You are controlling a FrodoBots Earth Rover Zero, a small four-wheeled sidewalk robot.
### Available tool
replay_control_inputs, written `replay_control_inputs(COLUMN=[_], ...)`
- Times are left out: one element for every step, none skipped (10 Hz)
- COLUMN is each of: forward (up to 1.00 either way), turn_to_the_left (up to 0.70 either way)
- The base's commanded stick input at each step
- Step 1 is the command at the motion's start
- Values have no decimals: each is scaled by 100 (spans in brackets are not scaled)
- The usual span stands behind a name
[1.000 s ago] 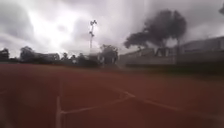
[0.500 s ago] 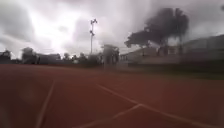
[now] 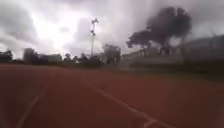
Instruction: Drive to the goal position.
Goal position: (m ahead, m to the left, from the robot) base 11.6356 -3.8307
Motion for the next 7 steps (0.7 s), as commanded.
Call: replay_control_inputs(forward=[100,100,100,100,100,100,100], turn_to_the_left=[0,0,0,0,0,0,-14])
